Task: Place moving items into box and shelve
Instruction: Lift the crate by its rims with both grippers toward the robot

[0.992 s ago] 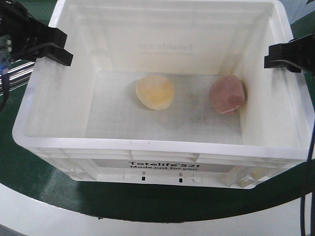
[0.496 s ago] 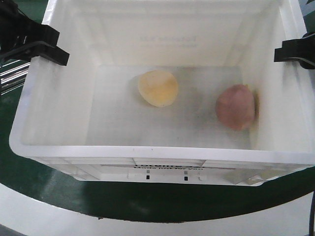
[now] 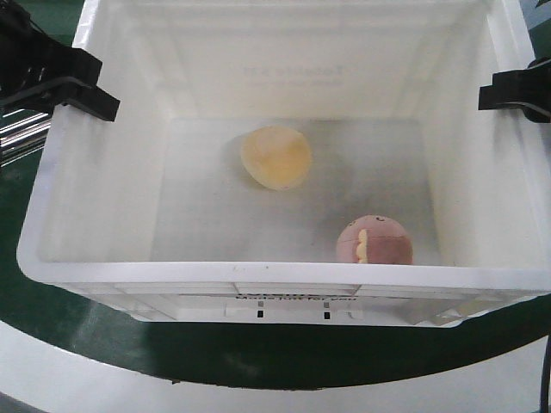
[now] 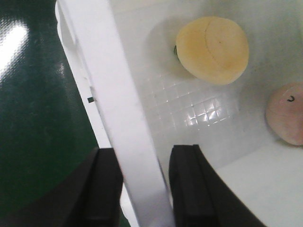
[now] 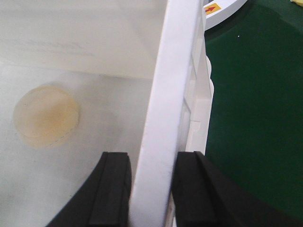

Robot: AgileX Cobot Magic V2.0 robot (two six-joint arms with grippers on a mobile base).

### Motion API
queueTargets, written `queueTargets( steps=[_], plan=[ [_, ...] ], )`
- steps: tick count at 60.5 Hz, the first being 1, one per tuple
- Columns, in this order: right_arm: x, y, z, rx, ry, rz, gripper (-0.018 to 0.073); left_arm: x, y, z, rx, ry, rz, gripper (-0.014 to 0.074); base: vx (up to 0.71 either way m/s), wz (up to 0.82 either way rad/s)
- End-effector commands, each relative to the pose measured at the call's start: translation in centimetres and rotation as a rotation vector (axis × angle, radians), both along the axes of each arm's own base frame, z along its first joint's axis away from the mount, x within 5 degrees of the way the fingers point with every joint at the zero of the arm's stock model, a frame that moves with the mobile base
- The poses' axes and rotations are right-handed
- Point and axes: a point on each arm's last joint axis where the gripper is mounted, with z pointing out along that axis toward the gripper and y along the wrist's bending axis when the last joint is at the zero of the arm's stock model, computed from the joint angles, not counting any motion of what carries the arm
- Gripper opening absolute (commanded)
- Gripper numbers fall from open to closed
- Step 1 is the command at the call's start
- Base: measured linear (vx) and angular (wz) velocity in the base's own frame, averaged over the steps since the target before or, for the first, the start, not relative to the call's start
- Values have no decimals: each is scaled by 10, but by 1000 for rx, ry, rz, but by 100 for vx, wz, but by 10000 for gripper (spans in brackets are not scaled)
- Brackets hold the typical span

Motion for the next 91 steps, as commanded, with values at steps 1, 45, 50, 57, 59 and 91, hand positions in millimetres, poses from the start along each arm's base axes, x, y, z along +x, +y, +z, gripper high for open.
queueTargets(
  steps=[1,45,50,57,59,91],
  plan=[
    [-3,-1,31,49,-205,-29,-6,-10,-3,31,-93,-153,-3,-6,0,0],
    [-3,-1,31,49,-201,-28,-6,-10,-3,31,-93,-153,-3,-6,0,0],
    [-3,-1,31,49,-198,-27,-6,-10,-3,31,-93,-153,-3,-6,0,1],
    [-3,-1,31,49,-198,-27,-6,-10,-3,31,-93,-153,-3,-6,-2,1],
    [-3,-1,31,49,-198,-27,-6,-10,-3,31,-93,-153,-3,-6,-3,0],
    [-3,-1,31,48,-197,-26,-6,-10,-3,31,-93,-153,-3,-6,-3,0]
  ],
)
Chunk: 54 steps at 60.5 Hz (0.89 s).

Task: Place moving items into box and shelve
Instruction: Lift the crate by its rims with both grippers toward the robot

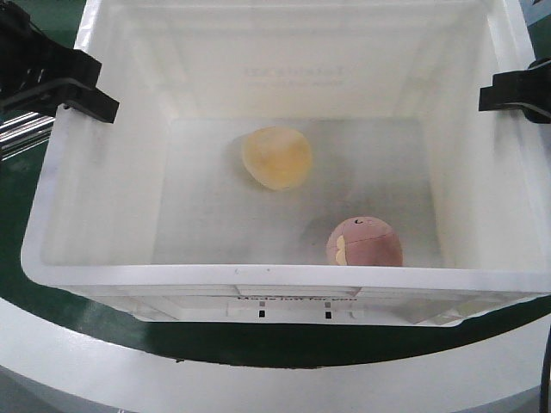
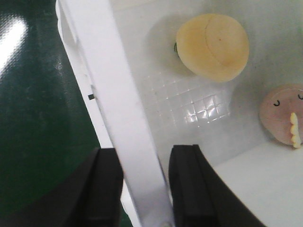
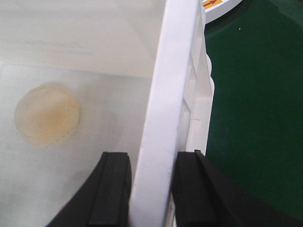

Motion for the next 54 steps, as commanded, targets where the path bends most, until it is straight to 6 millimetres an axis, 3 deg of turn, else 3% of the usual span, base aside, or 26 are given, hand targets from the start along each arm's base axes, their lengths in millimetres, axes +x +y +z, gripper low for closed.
queueTargets(
  steps=[1,54],
  plan=[
    [-3,-1,31,49,-200,-28,-6,-10,-3,32,-95,-159,-1,-6,-3,0],
    [-3,-1,31,49,-200,-27,-6,-10,-3,32,-95,-159,-1,-6,-4,0]
  ],
)
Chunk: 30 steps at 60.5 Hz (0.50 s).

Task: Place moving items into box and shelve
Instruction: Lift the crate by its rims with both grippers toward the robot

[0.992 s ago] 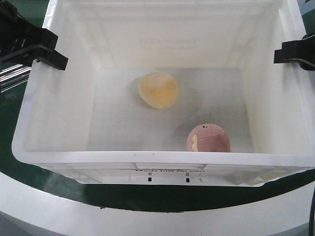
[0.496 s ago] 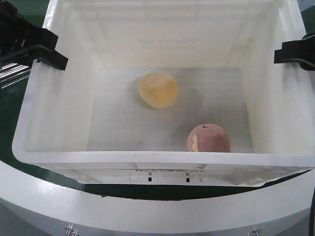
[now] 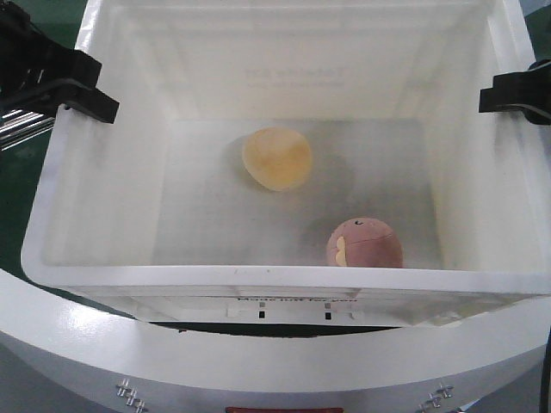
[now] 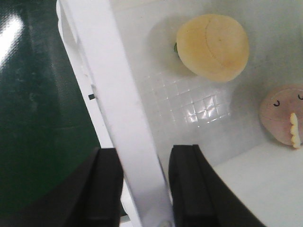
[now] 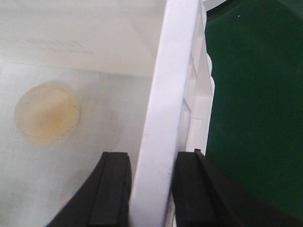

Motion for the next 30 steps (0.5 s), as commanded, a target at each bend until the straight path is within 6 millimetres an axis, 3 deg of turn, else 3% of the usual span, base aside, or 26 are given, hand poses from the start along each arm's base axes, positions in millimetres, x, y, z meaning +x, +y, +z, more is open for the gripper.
queueTargets(
  steps=[1,30],
  plan=[
    [-3,-1,31,50,-206,-29,-6,-10,-3,32,-96,-160,0,-6,-3,-1],
    [-3,-1,31,50,-206,-29,-6,-10,-3,32,-96,-160,0,-6,-1,-1]
  ],
)
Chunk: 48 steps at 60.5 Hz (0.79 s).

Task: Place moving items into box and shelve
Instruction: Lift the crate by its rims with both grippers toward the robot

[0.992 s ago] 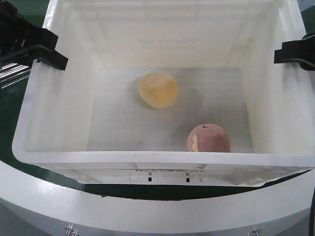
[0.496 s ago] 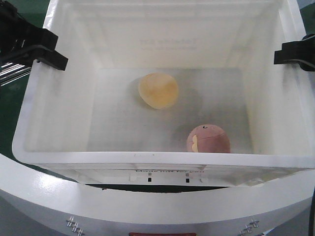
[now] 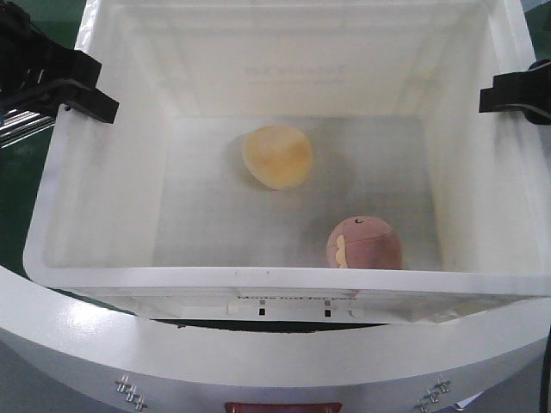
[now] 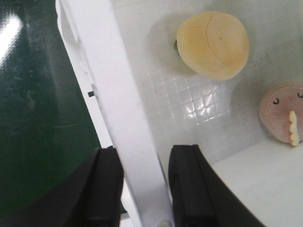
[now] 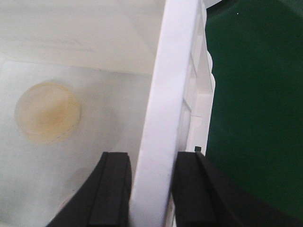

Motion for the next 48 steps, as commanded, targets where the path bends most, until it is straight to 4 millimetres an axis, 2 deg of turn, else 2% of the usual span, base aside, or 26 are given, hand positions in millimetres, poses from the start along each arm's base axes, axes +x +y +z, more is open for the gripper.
queueTargets(
  steps=[1,48],
  plan=[
    [-3,-1,31,51,-206,-29,-6,-10,-3,32,-96,-159,1,-6,0,0],
    [-2,-1,32,60,-209,-31,-6,-3,-4,39,-183,-217,76,-6,0,0]
  ],
)
